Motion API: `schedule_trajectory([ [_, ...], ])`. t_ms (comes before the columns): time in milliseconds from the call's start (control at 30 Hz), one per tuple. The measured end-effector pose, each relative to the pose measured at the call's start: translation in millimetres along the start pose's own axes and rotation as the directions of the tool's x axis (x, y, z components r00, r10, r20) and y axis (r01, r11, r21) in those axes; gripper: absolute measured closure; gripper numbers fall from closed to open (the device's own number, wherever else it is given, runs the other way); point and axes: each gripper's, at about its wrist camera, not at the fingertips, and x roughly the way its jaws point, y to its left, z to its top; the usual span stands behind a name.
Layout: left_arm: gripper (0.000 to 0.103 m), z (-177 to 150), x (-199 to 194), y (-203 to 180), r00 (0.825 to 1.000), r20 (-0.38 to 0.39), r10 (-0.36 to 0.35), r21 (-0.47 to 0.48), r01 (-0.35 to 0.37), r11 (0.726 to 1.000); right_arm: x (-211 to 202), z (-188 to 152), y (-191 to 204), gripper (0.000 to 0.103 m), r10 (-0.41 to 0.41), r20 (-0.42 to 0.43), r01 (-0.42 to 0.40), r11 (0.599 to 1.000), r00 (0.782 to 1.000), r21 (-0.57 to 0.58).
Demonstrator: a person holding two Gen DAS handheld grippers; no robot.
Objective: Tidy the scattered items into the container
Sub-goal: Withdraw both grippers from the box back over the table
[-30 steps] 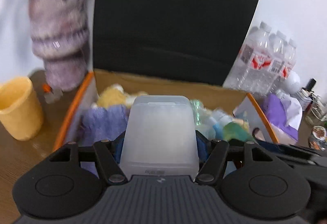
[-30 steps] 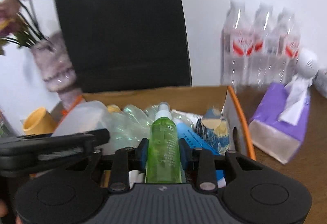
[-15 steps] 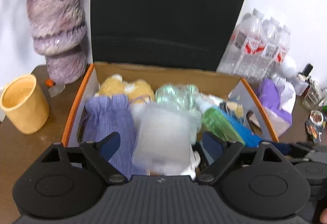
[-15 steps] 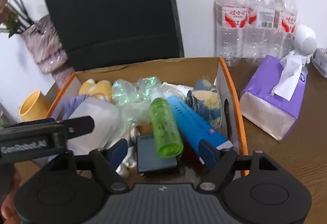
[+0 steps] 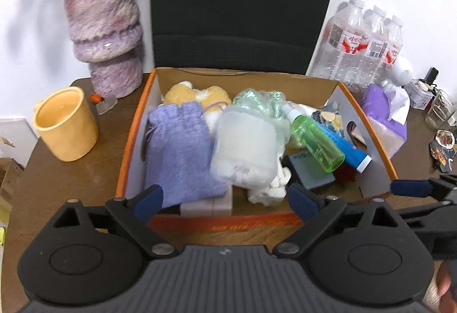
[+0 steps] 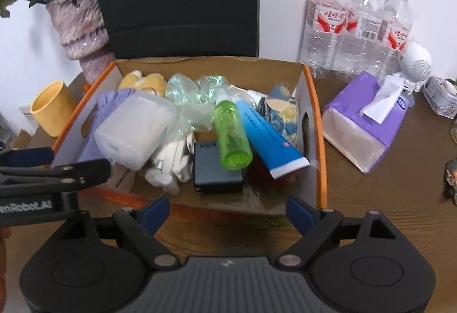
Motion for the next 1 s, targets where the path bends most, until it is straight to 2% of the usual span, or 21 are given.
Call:
schedule_trajectory([
  [200, 0.004, -12, -8, -4, 1.000, 0.004, 0.024, 0.021, -0.024, 0.999, -15, -7, -7, 0.013, 0.052, 0.017, -0.053, 0.997, 0.998, 0.049],
  [700, 0.004, -60, -46, -13, 0.999, 0.026, 0.030, 0.020, -0.031, 0.999, -49, -55, -5, 0.012, 0.079, 0.055, -0.083, 0.994, 0.995, 0.073],
  [867, 0.003, -93, -72, -13, 0.996, 0.076, 0.041, 0.015, -0.042, 0.999, -69, -85, 1, 0.011, 0.084, 0.087, -0.090, 0.994, 0.993, 0.064],
  [1000, 0.000, -130, -87, -12, 0.988, 0.145, 0.045, 0.021, -0.049, 0.999, -86, -121, 9, 0.009, 0.069, 0.179, -0.073, 0.997, 0.981, 0.016],
])
